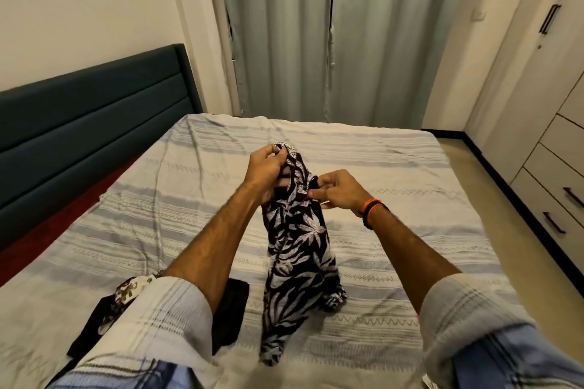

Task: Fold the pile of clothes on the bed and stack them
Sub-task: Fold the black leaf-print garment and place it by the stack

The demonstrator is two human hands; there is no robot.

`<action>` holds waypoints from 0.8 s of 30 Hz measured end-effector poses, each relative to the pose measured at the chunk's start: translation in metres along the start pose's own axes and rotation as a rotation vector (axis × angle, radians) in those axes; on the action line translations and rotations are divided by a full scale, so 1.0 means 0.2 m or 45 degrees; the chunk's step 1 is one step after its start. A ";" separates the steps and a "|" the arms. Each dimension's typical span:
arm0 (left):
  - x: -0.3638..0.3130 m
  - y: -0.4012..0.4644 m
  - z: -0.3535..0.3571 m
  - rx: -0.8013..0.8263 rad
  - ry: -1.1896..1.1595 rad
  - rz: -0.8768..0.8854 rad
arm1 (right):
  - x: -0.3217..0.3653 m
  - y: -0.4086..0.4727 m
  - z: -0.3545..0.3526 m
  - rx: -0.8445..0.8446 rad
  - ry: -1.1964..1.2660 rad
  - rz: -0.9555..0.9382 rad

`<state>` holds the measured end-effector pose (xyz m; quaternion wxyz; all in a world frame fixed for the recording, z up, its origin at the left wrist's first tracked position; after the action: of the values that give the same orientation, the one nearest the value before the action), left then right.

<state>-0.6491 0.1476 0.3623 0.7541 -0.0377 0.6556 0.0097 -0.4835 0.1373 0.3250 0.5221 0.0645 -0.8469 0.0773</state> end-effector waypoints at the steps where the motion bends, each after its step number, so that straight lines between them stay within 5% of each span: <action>1: -0.01 0.00 -0.02 -0.069 0.046 0.036 | -0.01 0.01 -0.02 -0.051 -0.001 0.004; 7: -0.05 -0.02 -0.16 -0.428 0.246 0.127 | -0.13 0.00 -0.20 -0.548 0.088 0.153; 11: -0.05 -0.01 -0.16 -0.441 0.098 0.082 | -0.10 -0.13 -0.28 -1.004 -0.118 0.221; 13: -0.05 -0.02 -0.13 -0.388 -0.012 0.048 | 0.02 -0.15 -0.24 -0.924 -0.054 -0.074; 17: -0.07 -0.05 -0.04 -0.297 -0.364 -0.010 | 0.17 -0.11 0.02 -0.283 -0.210 -0.283; 24: -0.12 -0.06 -0.01 -0.179 -0.810 -0.031 | 0.10 -0.01 0.11 -0.218 -0.334 -0.120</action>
<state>-0.6543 0.1370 0.3855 0.9168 -0.0928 0.3842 0.0573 -0.5118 0.1299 0.3324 0.4136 0.0691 -0.9074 -0.0287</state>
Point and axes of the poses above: each hand's wrist, its own y-axis towards the middle knuckle, its own z-axis out of the palm, x = y × z, the point moved 8 cm from there along y, towards the middle knuckle, and after that the axes turned 2 degrees about -y, right-handed, at the moved point
